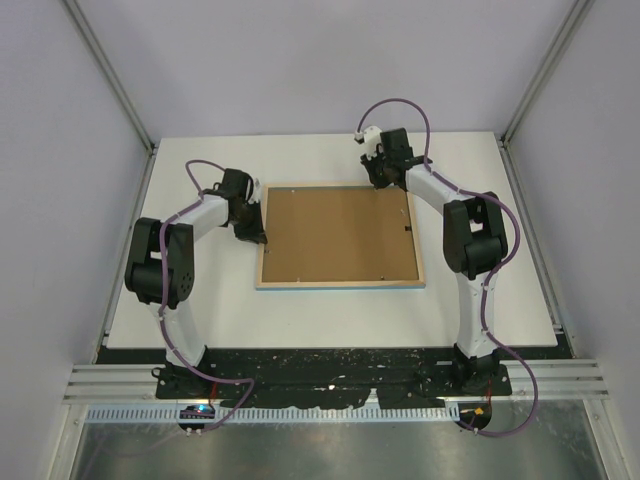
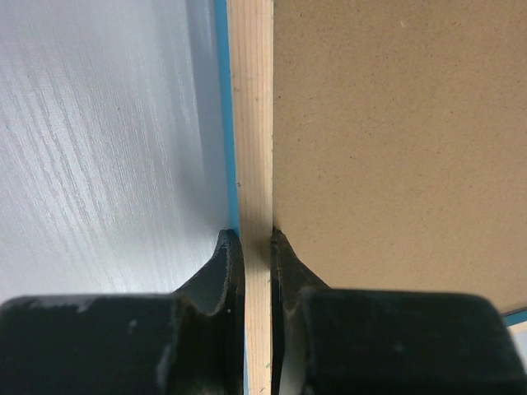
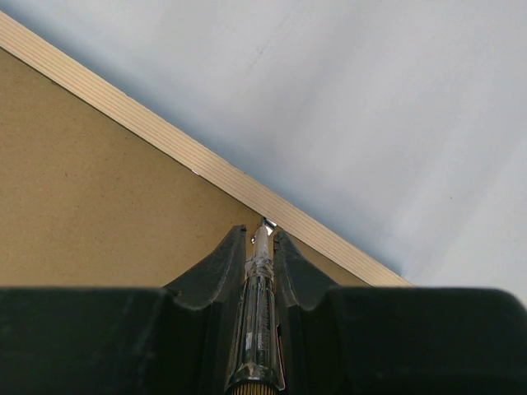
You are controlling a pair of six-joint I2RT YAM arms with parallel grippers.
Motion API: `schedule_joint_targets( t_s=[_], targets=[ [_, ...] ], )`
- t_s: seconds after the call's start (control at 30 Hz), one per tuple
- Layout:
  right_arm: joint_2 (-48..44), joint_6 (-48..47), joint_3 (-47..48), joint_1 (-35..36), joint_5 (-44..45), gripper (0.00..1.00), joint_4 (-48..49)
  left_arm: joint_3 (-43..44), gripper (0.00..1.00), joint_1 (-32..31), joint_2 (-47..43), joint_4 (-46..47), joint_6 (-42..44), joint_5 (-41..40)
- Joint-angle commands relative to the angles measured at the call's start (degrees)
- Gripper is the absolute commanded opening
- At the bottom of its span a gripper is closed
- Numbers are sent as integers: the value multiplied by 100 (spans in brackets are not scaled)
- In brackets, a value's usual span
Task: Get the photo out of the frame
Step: Release the photo frame item from the photo frame.
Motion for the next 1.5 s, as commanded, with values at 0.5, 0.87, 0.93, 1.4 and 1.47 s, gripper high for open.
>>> schedule_joint_targets(
  t_s=[0.5, 0.87, 0.93, 1.4, 1.47],
  targets=[
    [67, -389, 187, -260, -210, 8, -576, 131, 0, 48, 60, 39, 57, 220],
    [23, -442, 213, -252, -729, 8, -769, 131, 0, 48, 69, 39, 57, 247],
    [23, -486, 231, -260, -772, 8, -822, 140, 0, 48, 78, 39, 57, 247],
    [-38, -574, 345, -260, -782, 8, -989, 140, 0, 48, 69, 30, 57, 238],
    [-144, -626, 397, -260, -668, 8, -1051, 140, 0, 48, 69, 30, 57, 247]
  ],
)
